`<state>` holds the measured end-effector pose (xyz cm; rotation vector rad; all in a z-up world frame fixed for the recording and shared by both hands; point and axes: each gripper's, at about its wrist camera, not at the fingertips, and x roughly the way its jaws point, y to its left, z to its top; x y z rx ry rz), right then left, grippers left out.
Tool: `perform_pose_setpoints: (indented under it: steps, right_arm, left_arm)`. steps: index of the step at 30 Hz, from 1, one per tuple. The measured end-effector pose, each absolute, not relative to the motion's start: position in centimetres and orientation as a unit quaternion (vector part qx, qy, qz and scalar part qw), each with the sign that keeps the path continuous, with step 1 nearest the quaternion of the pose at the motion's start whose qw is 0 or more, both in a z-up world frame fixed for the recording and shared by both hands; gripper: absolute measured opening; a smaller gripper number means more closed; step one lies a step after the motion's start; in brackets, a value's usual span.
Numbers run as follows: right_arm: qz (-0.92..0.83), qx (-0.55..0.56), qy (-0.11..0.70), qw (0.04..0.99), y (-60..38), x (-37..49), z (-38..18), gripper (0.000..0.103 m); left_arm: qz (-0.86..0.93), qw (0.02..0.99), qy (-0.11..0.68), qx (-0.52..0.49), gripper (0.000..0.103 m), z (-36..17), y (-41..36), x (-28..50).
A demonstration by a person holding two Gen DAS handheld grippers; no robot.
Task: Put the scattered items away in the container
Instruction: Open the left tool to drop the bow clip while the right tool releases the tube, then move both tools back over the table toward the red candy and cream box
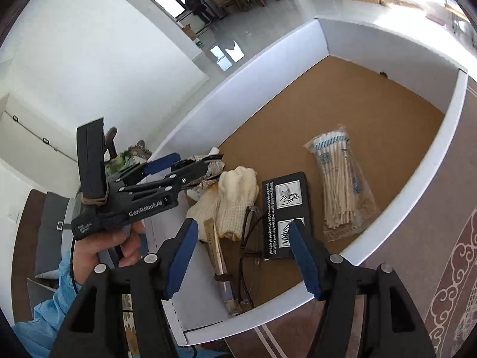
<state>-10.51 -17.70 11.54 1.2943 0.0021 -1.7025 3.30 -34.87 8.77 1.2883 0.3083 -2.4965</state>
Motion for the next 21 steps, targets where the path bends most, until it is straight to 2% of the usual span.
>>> perform_pose_setpoints:
  steps: [4, 7, 10, 12, 13, 17, 18, 21]
  right_arm:
    - [-0.784, 0.487, -0.009, 0.386, -10.2, -13.1, 11.3, 0.078]
    - [-0.829, 0.480, 0.012, 0.288, -3.5, -14.5, 8.4, 0.080]
    - [-0.845, 0.492, 0.033, 0.204, 4.1, -15.2, 4.5, 0.080]
    - [-0.854, 0.495, 0.039, 0.154, 9.2, -15.5, 2.7, 0.080]
    - [-0.858, 0.495, 0.038, 0.133, 11.6, -15.4, 2.0, 0.080]
    - [-0.878, 0.470, 0.047, 0.079, 18.8, -14.1, 1.4, 0.083]
    - [-0.879, 0.469, 0.045, 0.074, 19.8, -13.8, 1.1, 0.091]
    - [-0.885, 0.460, 0.038, 0.064, 22.0, -12.9, 0.7, 0.102]
  left_arm:
    - [-0.895, 0.116, 0.072, 0.425, 0.074, 11.5, -30.1, 3.4]
    - [-0.910, 0.074, 0.046, 0.406, 0.082, 13.4, -25.4, 3.3]
    - [-0.918, 0.015, 0.034, 0.394, 0.084, 14.7, -20.2, 3.4]
    - [-0.918, -0.027, 0.033, 0.394, 0.094, 14.9, -16.4, 3.5]
    - [-0.916, -0.047, 0.033, 0.397, 0.101, 14.5, -14.5, 3.2]
    - [-0.903, -0.080, 0.015, 0.422, 0.103, 10.7, -7.5, 1.1]
    - [-0.900, -0.076, 0.007, 0.429, 0.103, 9.3, -6.0, 0.2]
    - [-0.896, -0.025, -0.033, 0.443, 0.103, 4.7, -2.6, -2.6]
